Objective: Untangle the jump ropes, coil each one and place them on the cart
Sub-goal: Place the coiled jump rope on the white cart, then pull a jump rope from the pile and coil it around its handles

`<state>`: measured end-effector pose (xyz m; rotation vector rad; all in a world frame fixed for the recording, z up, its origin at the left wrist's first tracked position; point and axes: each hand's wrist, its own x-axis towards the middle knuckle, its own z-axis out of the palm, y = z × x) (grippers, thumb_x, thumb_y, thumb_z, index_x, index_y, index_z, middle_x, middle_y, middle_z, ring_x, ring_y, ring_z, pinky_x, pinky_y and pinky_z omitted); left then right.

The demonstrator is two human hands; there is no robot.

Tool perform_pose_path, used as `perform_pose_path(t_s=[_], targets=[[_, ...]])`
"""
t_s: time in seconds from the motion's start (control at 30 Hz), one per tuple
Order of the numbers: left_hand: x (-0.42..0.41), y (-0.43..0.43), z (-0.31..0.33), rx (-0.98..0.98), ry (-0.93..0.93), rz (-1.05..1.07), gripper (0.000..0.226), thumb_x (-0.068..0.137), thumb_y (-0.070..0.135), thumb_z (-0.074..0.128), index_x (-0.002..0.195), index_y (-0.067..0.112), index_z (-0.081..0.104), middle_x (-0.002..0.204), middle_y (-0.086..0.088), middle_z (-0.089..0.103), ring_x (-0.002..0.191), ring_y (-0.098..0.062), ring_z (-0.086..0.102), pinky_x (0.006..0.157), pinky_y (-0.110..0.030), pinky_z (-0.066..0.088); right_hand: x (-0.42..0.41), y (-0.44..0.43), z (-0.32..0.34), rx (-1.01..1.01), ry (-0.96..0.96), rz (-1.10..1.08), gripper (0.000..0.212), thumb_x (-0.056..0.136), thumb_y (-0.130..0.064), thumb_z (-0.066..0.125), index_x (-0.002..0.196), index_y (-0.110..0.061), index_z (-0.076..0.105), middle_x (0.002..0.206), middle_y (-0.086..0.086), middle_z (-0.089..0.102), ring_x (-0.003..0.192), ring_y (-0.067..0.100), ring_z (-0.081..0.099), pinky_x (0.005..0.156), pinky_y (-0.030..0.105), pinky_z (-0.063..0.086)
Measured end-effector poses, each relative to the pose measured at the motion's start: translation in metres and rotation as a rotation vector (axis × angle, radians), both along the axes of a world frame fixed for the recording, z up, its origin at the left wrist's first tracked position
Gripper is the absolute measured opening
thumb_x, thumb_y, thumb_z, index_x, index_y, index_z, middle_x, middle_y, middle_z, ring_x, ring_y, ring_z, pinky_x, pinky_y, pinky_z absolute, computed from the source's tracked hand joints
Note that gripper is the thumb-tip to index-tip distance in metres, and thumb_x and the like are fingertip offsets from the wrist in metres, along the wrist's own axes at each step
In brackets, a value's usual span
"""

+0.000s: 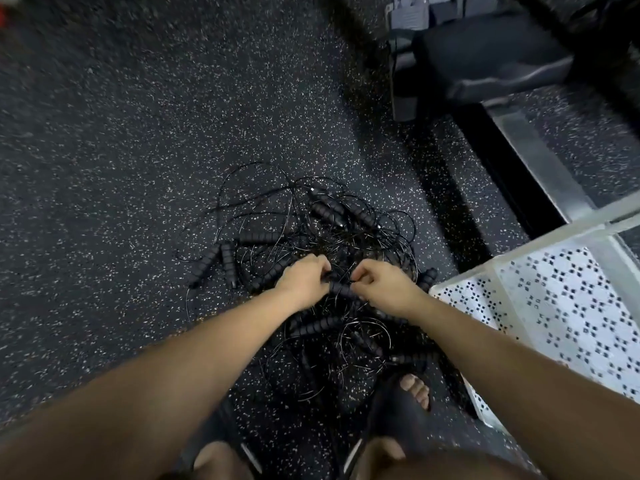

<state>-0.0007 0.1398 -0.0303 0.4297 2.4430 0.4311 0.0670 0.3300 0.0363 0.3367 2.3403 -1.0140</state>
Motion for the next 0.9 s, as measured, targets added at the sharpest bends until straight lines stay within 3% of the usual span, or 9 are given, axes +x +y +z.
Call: perform_pose_path(t_s=[0.13,0.2,0.27,0.43,0.53,0.67,0.77,0.9], targets=[[-0.005,-0.005,-0.042,-0.088,0.051,-0.135,0.055,0.092,0.017,0.072,0.143,0.026,0.054,0.142,0.000,0.053,0.134,-0.027,0.053,0.110,-0.048,0.042,-0.009,-0.006,-0.047,-0.034,-0.014,-0.021,0.022,0.099,-0.028,0.072,0.119,-0.022,0.068,0.106,-0.004,0.074,0.092,0.017,0.070,0.083,0.033,0.058],[-0.010,-0.010,-0.061,-0.135,0.068,-0.186,0.059,0.092,0.017,0.073,0.146,0.026,0.051,0.145,0.000,0.052,0.137,-0.027,0.050,0.111,-0.049,0.041,-0.012,-0.007,-0.065,-0.044,-0.023,-0.017,0.027,0.100,-0.027,0.072,0.126,-0.022,0.065,0.110,-0.007,0.071,0.095,0.014,0.068,0.075,0.021,0.051],[-0.013,-0.015,-0.077,-0.182,0.079,-0.230,0.060,0.094,0.020,0.073,0.149,0.026,0.049,0.146,0.000,0.053,0.137,-0.027,0.050,0.112,-0.050,0.042,-0.015,-0.007,-0.078,-0.021,-0.021,-0.011,0.031,0.101,-0.026,0.070,0.130,-0.022,0.064,0.113,-0.008,0.068,0.100,0.014,0.066,0.074,0.018,0.047],[-0.016,-0.023,-0.105,-0.210,0.126,-0.278,0.055,0.100,0.032,0.072,0.150,0.028,0.049,0.144,0.003,0.057,0.136,-0.025,0.049,0.112,-0.048,0.041,-0.021,-0.005,-0.096,0.086,-0.004,0.081,0.037,0.101,-0.024,0.067,0.137,-0.020,0.062,0.131,0.000,0.066,0.120,0.021,0.064,0.103,0.038,0.054],[-0.021,-0.024,-0.112,-0.220,0.161,-0.337,0.047,0.104,0.038,0.066,0.148,0.027,0.053,0.141,0.002,0.057,0.136,-0.025,0.046,0.112,-0.046,0.038,-0.024,-0.005,-0.103,0.138,0.025,0.160,0.042,0.099,-0.030,0.071,0.138,-0.022,0.060,0.134,0.002,0.063,0.123,0.022,0.061,0.106,0.041,0.052],[-0.030,-0.028,-0.096,-0.169,0.132,-0.391,0.046,0.108,0.045,0.059,0.150,0.028,0.053,0.141,0.003,0.060,0.134,-0.023,0.047,0.113,-0.047,0.036,-0.027,-0.009,-0.105,0.181,0.088,0.252,0.067,0.092,-0.045,0.079,0.149,-0.025,0.051,0.136,0.000,0.060,0.130,0.024,0.054,0.112,0.044,0.046],[-0.043,-0.029,-0.061,-0.124,0.115,-0.397,0.041,0.107,0.049,0.058,0.143,0.029,0.056,0.136,0.002,0.068,0.126,-0.025,0.058,0.111,-0.050,0.041,-0.030,-0.014,-0.100,0.224,0.116,0.289,0.079,0.089,-0.055,0.079,0.154,-0.025,0.044,0.141,0.000,0.062,0.135,0.023,0.054,0.117,0.046,0.039],[-0.061,-0.030,0.000,-0.099,0.112,-0.380,0.031,0.106,0.051,0.060,0.128,0.029,0.062,0.109,0.001,0.074,0.100,-0.025,0.069,0.085,-0.042,0.056,-0.035,-0.023,-0.084,0.215,0.120,0.253,0.069,0.091,-0.052,0.078,0.148,-0.025,0.050,0.132,0.003,0.066,0.128,0.027,0.059,0.113,0.047,0.043]])
